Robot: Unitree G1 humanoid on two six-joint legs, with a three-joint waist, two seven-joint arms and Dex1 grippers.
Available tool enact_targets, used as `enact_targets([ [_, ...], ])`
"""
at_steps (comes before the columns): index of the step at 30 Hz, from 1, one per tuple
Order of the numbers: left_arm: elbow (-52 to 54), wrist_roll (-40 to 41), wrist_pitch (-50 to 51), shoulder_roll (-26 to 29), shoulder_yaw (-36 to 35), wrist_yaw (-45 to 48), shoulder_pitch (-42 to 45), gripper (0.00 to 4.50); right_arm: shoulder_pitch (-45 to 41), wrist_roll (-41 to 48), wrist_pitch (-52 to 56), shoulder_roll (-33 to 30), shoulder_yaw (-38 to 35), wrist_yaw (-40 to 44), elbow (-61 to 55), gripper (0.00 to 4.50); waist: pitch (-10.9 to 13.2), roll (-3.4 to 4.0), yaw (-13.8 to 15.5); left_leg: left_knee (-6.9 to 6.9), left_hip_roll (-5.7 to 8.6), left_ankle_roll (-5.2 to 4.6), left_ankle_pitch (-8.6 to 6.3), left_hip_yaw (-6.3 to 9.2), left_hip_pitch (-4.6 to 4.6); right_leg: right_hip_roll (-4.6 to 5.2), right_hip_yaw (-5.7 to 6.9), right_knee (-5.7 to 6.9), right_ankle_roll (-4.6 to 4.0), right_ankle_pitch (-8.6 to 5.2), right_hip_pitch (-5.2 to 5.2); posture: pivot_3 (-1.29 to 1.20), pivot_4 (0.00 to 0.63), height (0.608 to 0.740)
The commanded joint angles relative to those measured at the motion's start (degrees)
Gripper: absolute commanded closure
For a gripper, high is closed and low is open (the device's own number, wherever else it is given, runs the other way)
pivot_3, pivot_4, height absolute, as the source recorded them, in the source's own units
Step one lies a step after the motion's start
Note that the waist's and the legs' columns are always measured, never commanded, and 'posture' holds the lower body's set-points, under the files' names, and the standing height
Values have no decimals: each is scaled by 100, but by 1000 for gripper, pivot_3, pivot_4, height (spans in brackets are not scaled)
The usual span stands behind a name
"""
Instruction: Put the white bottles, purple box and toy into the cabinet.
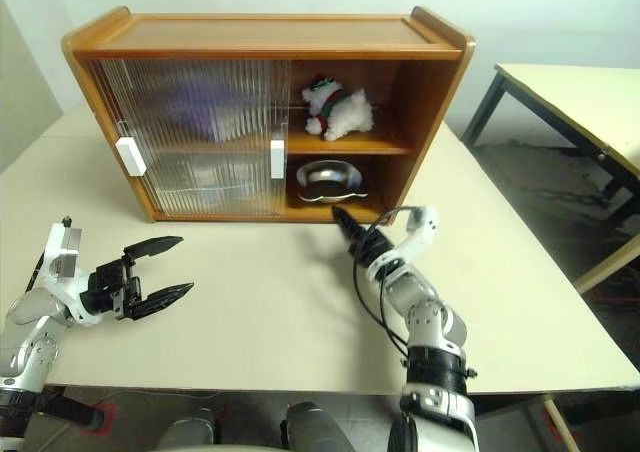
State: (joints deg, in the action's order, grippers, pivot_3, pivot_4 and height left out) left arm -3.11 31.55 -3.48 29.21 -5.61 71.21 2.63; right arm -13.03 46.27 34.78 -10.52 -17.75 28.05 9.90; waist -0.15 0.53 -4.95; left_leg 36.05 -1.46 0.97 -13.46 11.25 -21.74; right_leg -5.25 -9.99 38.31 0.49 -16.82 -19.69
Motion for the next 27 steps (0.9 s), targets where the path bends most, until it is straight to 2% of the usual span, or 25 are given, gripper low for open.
enact_targets([
  [1, -27, -43, -38, 29, -29, 6, -65, 0, 12, -1, 96, 4, 366, 385, -554, 623, 0, 0, -13, 5, 0, 1, 1, -8, 1, -1, -2, 0, -4, -2, 0, -97, 0, 740],
  [3, -28, -39, -42, 40, -45, 8, -83, 0, 1, -89, 80, -32, 564, 545, -687, 1313, -5, -8, -5, 20, 3, 4, 4, -15, 1, 0, -7, -1, -10, -4, 3, -94, 0, 740],
  [7, -10, -52, -50, 87, -85, -10, -138, 0, -159, -1124, -474, -514, 1709, 1311, -880, 2710, -11, -17, 1, 44, 10, 5, 4, -10, 1, 17, -8, -1, -16, 1, 7, -82, 0, 740],
  [11, 27, -32, -55, 116, -125, -40, -166, 0, -524, -1389, -706, -475, 2132, 1577, -981, 4242, -12, -18, 18, 44, 5, 7, 4, 14, -1, 35, -14, -1, -49, 16, -29, -74, 0, 740],
  [12, 29, -29, -56, 118, -130, -46, -169, 0, -579, -1424, -730, -455, 2172, 1603, -992, 4438, -12, -18, 24, 40, 2, 7, 3, 22, -4, 31, -13, -1, -81, 31, -34, -74, 0, 740],
  [14, 37, -25, -56, 118, -138, -57, -179, 0, -741, -1497, -783, -346, 2228, 1545, -954, 4438, -14, -22, 45, 27, -5, 8, 3, 33, -5, 21, -5, -1, -119, 43, -38, -72, 0, 740],
  [20, 52, -39, -52, 121, -133, -109, -181, 0, -1401, -1745, -1025, 218, 2104, 987, -606, 4438, -15, -24, 99, -9, -36, 13, 8, 32, -10, -6, 7, 1, -143, 42, -32, -75, 0, 740],
  [27, 25, -91, -88, 51, -48, -158, -139, 0, -1991, -2474, -1739, 363, 2216, 771, 402, 4438, -16, -25, 142, -15, -45, 12, 8, 40, -10, -4, 9, 0, -148, 41, -34, -68, 0, 740],
])
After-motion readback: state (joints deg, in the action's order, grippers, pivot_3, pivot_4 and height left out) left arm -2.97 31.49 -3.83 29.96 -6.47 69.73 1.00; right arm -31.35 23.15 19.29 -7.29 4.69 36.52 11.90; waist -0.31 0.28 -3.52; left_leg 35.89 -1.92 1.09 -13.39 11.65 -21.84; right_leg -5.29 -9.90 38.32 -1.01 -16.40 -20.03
